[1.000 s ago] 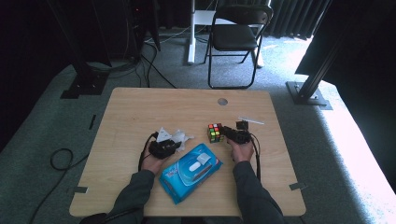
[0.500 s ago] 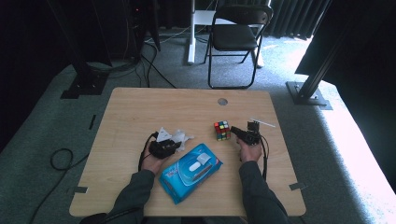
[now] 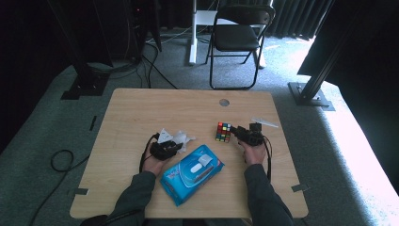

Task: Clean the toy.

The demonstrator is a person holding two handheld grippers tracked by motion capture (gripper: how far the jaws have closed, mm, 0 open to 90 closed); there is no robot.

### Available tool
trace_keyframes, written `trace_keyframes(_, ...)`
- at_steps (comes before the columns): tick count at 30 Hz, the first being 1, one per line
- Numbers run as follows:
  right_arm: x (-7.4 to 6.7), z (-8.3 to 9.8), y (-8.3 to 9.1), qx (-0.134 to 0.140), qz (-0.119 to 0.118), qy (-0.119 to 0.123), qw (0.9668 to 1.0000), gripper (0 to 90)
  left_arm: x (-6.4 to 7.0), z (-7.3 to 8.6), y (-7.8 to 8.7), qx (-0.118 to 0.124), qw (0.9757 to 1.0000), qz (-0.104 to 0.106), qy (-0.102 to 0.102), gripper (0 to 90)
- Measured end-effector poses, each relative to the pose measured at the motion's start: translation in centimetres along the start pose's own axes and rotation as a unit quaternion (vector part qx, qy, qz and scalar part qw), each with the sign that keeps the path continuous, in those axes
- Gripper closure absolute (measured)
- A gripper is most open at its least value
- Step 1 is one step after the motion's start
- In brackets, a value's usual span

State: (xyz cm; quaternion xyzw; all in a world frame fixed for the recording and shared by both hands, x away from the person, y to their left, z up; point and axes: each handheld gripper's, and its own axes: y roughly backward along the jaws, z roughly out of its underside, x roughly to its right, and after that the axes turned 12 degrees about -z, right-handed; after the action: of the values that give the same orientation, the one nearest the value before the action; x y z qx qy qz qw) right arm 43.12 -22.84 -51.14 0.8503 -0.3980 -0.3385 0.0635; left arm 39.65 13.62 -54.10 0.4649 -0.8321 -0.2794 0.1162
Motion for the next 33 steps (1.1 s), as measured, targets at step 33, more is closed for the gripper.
trace_keyframes(33, -1.6, -0.7, -2.7, -0.101, -0.028, 0.222, 0.9693, 14.8, 0.0, 0.0, 0.0, -0.001, 1.0, 0.002, -0.001, 74.0)
